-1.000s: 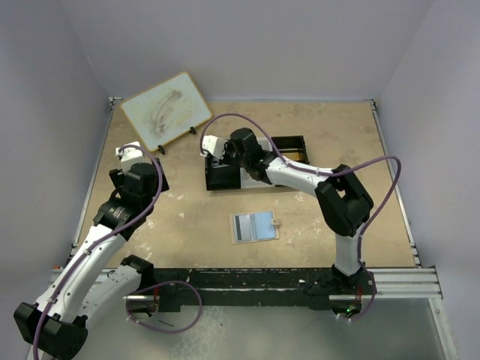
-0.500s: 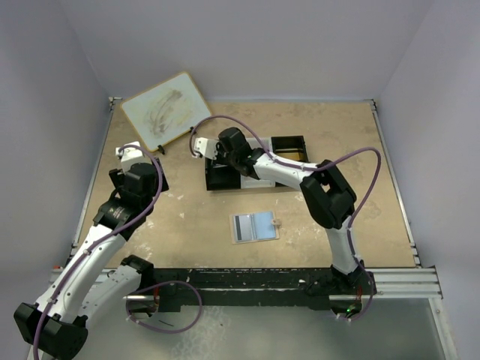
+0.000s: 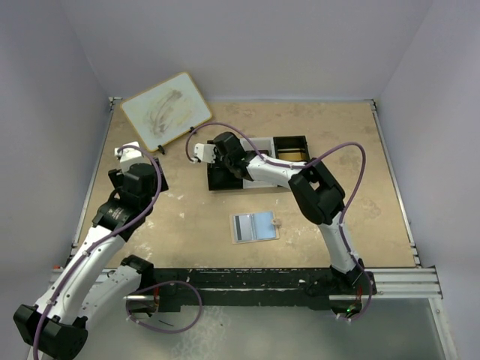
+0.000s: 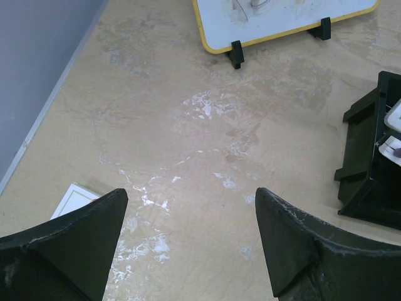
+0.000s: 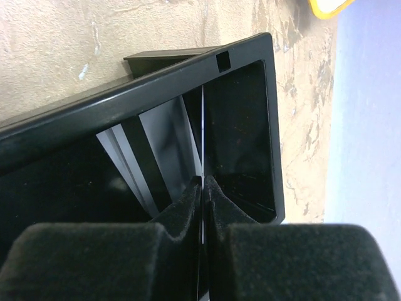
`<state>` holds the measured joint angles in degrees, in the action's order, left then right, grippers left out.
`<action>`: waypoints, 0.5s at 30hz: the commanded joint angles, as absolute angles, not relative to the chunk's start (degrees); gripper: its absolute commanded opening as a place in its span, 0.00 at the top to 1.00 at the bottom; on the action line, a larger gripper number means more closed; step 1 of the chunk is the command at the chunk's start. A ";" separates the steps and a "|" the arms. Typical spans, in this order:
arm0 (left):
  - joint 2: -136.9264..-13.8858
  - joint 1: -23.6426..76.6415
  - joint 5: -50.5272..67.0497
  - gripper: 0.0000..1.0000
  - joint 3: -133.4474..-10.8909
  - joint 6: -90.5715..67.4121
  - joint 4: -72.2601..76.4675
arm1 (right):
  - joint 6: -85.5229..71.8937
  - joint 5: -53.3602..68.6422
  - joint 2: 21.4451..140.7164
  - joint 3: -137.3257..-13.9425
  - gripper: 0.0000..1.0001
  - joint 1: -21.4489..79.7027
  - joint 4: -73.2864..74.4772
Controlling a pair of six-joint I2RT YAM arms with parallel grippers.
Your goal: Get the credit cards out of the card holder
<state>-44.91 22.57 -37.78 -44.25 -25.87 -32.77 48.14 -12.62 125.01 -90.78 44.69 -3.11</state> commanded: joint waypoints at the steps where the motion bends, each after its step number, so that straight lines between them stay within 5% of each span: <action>1: -43.64 22.00 -38.69 0.19 -45.53 -24.87 -31.64 | 51.27 -15.28 124.45 -91.31 0.93 44.65 -6.42; 15: -43.70 21.58 -38.59 0.19 -45.53 -24.78 -31.79 | 55.16 -15.21 126.34 -90.71 0.91 44.65 -8.56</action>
